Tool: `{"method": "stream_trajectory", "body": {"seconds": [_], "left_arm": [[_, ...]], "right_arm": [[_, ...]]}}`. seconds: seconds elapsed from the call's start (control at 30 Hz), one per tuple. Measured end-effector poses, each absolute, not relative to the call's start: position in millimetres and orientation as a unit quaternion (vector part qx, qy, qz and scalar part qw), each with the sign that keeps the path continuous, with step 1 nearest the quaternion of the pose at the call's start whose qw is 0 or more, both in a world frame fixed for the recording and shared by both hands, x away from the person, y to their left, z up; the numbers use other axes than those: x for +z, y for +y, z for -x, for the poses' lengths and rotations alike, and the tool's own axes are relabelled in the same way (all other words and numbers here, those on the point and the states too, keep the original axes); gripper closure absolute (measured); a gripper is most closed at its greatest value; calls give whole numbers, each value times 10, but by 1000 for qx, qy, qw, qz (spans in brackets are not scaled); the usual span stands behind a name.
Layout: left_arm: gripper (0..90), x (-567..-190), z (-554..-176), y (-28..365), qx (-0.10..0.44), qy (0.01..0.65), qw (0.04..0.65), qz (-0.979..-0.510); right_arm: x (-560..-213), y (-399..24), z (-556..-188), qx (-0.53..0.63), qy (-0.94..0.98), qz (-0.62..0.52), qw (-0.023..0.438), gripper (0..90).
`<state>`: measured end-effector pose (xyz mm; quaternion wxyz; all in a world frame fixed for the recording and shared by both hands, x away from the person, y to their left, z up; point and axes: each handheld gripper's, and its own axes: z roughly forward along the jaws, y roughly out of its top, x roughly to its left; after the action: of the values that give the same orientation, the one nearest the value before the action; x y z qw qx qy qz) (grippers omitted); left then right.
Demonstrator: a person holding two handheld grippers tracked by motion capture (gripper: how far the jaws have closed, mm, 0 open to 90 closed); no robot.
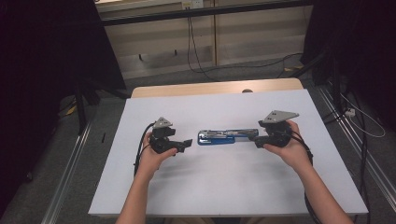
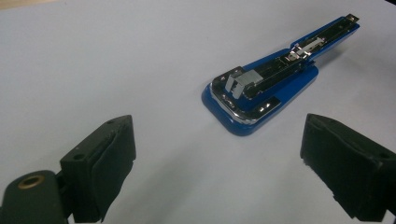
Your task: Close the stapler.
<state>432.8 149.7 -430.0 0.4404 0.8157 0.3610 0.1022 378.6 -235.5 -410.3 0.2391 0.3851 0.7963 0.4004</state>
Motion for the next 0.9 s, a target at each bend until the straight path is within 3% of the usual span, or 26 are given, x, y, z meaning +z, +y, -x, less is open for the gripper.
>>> {"method": "stream_trajectory", "body": {"seconds": [0.1, 0.27, 0.37, 0.5, 0.77, 0.9], "left_arm": [[106, -4298, -4336, 1510, 106, 362, 438, -816], [116, -4294, -4335, 1502, 110, 368, 444, -809], [115, -4305, -4340, 1492, 110, 366, 440, -813], [116, -4319, -4343, 1474, 108, 364, 437, -815], [118, -4350, -4348, 1444, 106, 360, 432, -820], [199, -4364, -4347, 1414, 114, 351, 434, -822]], "right_arm": [[-4147, -2429, -3744, 405, 787, -404, 231, 500], [-4232, -2519, -3716, 390, 787, -419, 232, 759], [-4309, -2538, -3726, 379, 791, -424, 224, 848], [-4435, -2536, -3765, 361, 799, -430, 217, 899], [-4581, -2537, -3831, 345, 800, -446, 203, 900], [-4599, -2518, -3855, 344, 802, -445, 204, 900]]}}
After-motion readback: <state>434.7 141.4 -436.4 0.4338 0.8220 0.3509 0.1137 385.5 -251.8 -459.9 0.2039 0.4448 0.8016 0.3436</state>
